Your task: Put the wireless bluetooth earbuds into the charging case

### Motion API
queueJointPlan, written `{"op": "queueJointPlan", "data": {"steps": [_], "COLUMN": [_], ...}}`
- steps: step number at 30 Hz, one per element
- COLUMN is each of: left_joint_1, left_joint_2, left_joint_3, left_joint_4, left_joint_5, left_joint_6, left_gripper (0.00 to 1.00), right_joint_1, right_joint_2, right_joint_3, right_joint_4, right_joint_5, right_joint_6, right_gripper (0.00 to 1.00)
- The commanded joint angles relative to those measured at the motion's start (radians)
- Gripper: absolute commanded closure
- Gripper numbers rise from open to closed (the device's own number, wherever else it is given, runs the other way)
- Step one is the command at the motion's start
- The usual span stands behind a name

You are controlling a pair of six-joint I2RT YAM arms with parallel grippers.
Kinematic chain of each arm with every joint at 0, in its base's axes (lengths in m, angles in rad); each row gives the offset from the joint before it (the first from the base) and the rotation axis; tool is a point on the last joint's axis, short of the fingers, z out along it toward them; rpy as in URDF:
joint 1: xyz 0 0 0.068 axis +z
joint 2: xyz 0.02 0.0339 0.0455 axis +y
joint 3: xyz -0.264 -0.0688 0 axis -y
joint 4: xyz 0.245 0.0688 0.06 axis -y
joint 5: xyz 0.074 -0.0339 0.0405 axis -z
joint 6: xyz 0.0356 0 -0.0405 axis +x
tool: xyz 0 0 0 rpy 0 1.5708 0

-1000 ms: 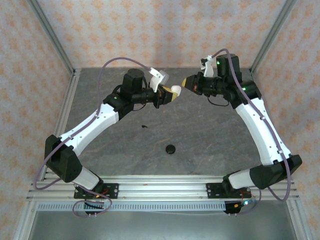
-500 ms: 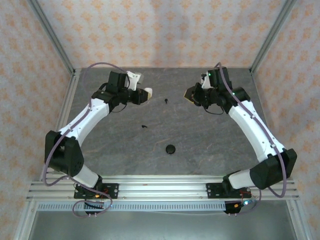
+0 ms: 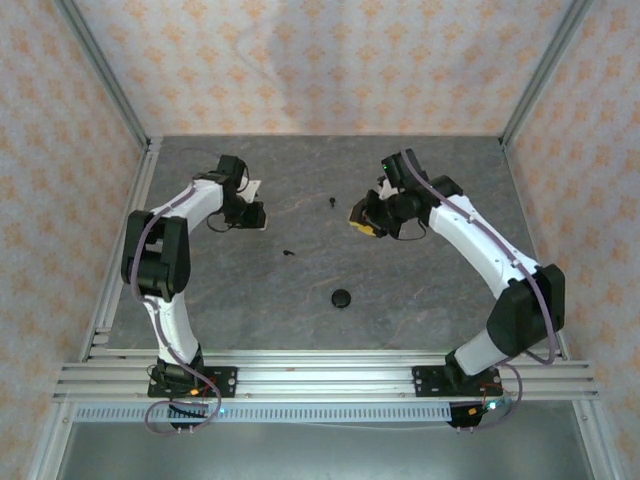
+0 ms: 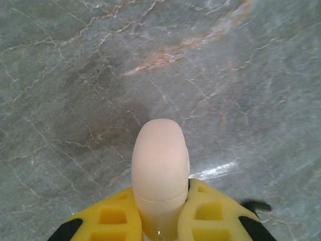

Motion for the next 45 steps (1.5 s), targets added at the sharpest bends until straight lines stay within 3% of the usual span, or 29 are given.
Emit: {"op": "queueJointPlan", "data": {"steps": [1,4,9,16,22,29,36,41,45], "left_joint_1": [0.019,0.027,0.033,0.032,0.033,0.032,0.009,-0.018,-0.098], "left_joint_2": [0.039,0.067,0.082,0.101,0.092,0.001,-0.191,-0.389,-0.552], "left_joint_3": [0.076,0.1,0.127,0.201,0.25,0.253,0.101,-0.123,-0.298], "left_joint_4": [-0.109,-0.133,-0.149,-0.206,-0.245,-0.265,-0.244,-0.209,-0.19], "left_joint_5": [-0.042,-0.075,-0.116,-0.176,-0.245,-0.266,-0.213,-0.132,-0.097], "left_joint_6": [0.057,0.051,0.039,0.038,0.027,-0.001,-0.037,-0.112,-0.166], "left_gripper": [1.0,0.97,0.8,0.63,0.54,0.53,0.53,0.53,0.53], "right_joint_1": [0.017,0.032,0.043,0.043,0.044,0.044,0.073,0.222,0.346], "right_joint_2": [0.012,0.025,0.029,0.03,0.026,0.001,-0.014,0.034,0.063], "right_joint_3": [0.017,0.023,0.014,0.017,0.022,0.01,-0.036,-0.05,-0.046], "right_joint_4": [-0.08,-0.12,-0.196,-0.219,-0.243,-0.312,-0.327,-0.354,-0.359], "right_joint_5": [0.021,0.031,0.074,0.08,0.065,0.079,0.157,0.22,0.255], "right_joint_6": [-0.032,-0.064,-0.118,-0.16,-0.184,-0.218,-0.198,-0.179,-0.137], "right_gripper": [0.68,0.66,0.61,0.57,0.56,0.55,0.54,0.53,0.51]}}
